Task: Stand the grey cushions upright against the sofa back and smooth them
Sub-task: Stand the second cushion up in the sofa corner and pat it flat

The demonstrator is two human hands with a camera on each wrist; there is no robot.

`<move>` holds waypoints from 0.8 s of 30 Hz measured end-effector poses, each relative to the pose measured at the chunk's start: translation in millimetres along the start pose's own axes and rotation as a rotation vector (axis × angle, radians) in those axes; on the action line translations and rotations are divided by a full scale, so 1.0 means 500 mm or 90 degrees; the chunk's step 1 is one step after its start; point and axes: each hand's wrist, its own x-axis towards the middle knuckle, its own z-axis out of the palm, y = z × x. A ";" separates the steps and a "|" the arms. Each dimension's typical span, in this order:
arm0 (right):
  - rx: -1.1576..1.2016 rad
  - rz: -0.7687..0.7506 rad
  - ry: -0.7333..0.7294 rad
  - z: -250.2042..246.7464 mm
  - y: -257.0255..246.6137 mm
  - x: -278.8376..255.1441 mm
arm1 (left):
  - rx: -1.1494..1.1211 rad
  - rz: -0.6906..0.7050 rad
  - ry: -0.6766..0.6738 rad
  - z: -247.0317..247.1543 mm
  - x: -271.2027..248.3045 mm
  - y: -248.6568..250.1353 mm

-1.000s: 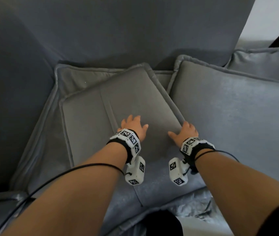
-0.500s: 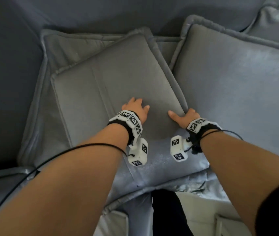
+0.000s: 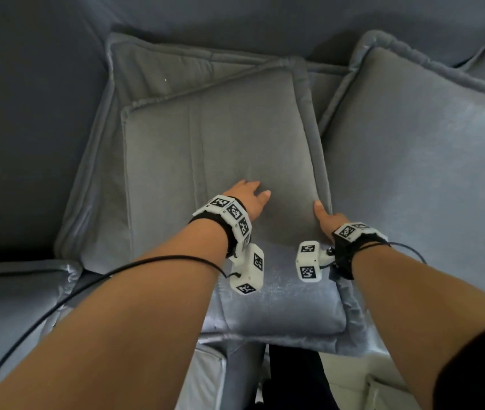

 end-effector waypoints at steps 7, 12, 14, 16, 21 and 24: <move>-0.009 -0.050 0.002 0.040 -0.028 -0.113 | -0.053 0.000 0.054 -0.042 -0.103 -0.057; 0.047 -0.118 0.038 0.043 -0.086 -0.238 | -0.076 -0.029 0.068 -0.086 -0.203 -0.110; 0.073 -0.161 0.059 0.043 -0.115 -0.297 | -0.076 -0.039 0.083 -0.100 -0.249 -0.129; 0.094 -0.218 0.067 0.044 -0.144 -0.353 | -0.085 -0.046 0.118 -0.116 -0.299 -0.147; 0.183 -0.362 0.084 0.047 -0.218 -0.492 | -0.126 -0.021 0.201 -0.187 -0.435 -0.174; 0.224 -0.413 0.065 0.053 -0.257 -0.566 | -0.165 -0.014 0.258 -0.232 -0.499 -0.199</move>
